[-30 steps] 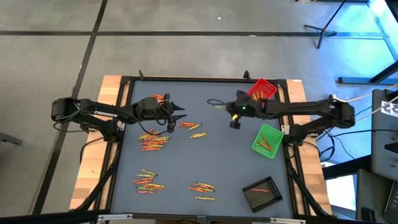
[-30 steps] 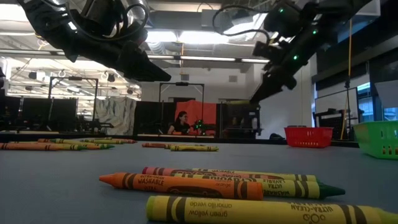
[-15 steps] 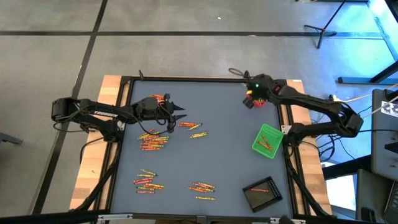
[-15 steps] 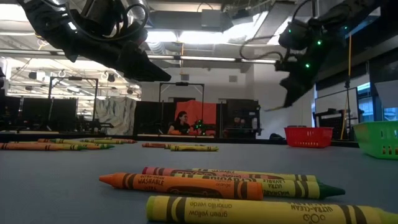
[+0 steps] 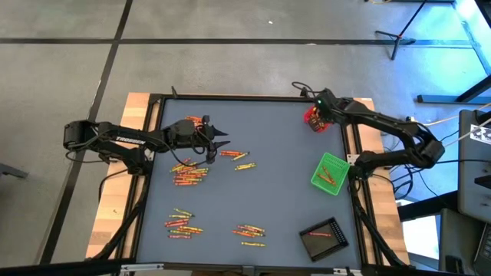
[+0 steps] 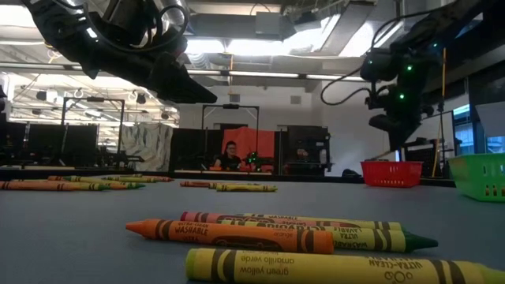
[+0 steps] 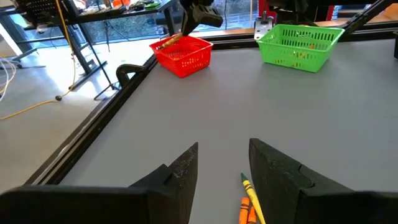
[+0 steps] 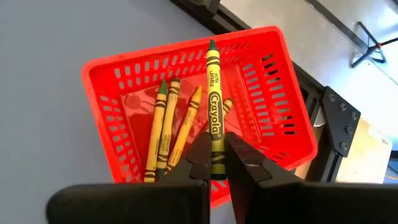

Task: Sort crayons
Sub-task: Put the green crayon into the red bin, then put the light green crayon into the red bin

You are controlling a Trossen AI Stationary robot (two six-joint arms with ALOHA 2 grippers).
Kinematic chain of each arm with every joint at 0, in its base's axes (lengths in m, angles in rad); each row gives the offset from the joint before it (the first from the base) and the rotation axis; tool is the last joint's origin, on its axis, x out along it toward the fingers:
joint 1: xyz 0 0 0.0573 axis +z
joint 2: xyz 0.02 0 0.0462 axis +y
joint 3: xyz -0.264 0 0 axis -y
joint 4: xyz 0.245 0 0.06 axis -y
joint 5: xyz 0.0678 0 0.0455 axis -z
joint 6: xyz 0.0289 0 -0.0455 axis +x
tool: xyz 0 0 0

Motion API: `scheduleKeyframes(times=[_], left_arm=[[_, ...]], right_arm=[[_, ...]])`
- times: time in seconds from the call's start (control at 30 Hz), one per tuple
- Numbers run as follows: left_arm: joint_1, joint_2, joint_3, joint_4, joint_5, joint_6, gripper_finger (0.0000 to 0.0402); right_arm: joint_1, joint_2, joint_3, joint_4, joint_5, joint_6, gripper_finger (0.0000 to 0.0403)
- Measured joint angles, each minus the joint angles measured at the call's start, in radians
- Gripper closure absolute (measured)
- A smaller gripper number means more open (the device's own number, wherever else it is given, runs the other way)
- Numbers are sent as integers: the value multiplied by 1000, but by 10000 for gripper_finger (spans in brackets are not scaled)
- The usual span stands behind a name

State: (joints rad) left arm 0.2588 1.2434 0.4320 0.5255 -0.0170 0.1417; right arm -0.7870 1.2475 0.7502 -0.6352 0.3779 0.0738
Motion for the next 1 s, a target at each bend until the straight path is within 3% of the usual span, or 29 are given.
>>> scheduleKeyframes(times=[0.2, 0.4, 0.5, 0.63, 0.8, 1.0], left_arm=[[0, 0, 0, 0, 0, 0, 274], [0, 0, 0, 4, 0, 0, 274], [0, 0, 0, 12, 0, 0, 274], [0, 0, 0, 15, 0, 0, 274], [0, 0, 0, 15, -1, 0, 274], [0, 0, 0, 15, -1, 0, 274]], right_arm=[[1, 38, 0, 0, 6, 3, 357], [1, 42, 3, -2, 12, 3, 259], [1, 40, 22, -32, -66, 7, 217], [21, 39, 47, 25, -219, 10, 189], [132, 39, 47, 206, -383, -29, 183], [303, 58, 47, 410, -477, -96, 182]])
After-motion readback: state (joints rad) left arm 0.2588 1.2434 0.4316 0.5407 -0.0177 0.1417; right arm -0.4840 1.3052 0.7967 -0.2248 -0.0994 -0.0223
